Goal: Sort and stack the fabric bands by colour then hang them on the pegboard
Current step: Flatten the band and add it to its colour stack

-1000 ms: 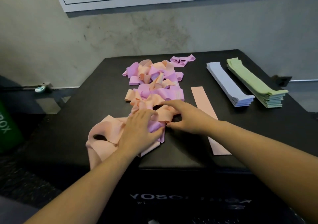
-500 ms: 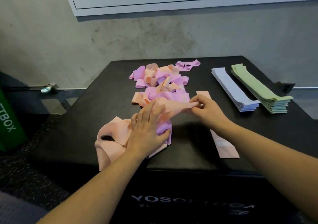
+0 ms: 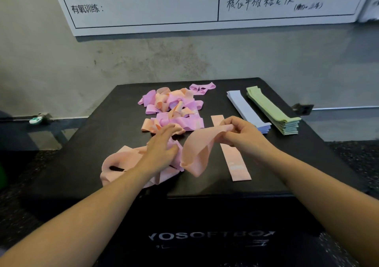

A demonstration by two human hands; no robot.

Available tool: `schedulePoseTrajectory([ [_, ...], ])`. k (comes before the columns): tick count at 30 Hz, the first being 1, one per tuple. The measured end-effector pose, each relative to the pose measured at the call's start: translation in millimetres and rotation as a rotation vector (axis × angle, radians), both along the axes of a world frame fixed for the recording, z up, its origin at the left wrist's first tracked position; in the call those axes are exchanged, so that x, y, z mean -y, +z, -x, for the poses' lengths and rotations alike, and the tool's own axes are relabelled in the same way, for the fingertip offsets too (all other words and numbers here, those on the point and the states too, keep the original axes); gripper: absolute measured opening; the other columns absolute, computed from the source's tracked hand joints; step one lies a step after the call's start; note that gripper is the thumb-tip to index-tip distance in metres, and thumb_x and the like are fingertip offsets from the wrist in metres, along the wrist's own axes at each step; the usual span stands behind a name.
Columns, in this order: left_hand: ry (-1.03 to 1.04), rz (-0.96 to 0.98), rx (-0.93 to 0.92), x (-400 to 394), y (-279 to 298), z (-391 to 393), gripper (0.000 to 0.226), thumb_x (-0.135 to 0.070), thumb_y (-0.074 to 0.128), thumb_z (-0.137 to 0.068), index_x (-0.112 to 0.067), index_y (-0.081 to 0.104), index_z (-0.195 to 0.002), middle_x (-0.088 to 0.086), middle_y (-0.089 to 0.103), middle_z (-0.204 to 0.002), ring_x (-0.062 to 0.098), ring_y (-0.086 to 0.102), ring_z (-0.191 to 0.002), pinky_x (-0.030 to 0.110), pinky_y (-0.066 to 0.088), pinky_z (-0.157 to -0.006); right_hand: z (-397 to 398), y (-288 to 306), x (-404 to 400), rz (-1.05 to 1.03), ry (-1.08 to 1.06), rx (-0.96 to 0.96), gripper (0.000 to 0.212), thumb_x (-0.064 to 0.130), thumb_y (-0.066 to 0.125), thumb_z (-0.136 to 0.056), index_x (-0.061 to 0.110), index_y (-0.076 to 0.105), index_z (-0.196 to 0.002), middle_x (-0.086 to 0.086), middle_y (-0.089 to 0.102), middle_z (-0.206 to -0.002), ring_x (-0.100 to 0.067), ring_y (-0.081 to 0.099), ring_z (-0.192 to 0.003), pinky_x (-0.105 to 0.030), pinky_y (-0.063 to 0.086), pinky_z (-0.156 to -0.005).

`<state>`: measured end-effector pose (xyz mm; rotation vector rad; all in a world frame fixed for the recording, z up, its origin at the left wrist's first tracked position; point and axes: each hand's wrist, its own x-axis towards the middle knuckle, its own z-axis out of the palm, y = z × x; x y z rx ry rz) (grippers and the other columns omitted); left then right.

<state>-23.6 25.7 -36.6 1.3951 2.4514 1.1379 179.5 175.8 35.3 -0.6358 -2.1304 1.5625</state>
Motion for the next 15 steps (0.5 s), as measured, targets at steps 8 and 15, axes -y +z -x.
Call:
schedulePoseTrajectory([
  [8,-0.307,-0.257,0.594,9.8,82.5,-87.5,0.065,-0.054,0.077,-0.075,-0.055,0.044,-0.131,-0.008,0.058,-0.136,0.009,0.062,-0.121,0.029,0.053,-0.098,-26.5,28.2,25.5,-0.212,0.094,0.016,0.018,0.002,0.070,-0.086,0.018,0.066,-0.090,0.023,0.060,-0.064,0.004,0.053,-0.058,-0.011,0.044,-0.064],
  [15,-0.189,-0.394,0.590,25.6,98.7,-129.5,0.038,-0.031,0.079,-0.088,-0.044,0.064,-0.120,-0.012,0.066,-0.120,0.011,0.066,-0.111,0.036,0.060,-0.089,-55.4,60.9,50.6,-0.136,0.099,-0.123,0.044,0.004,0.070,-0.088,0.037,0.060,-0.115,-0.005,0.069,-0.105,-0.019,0.065,-0.083,-0.036,0.055,-0.079],
])
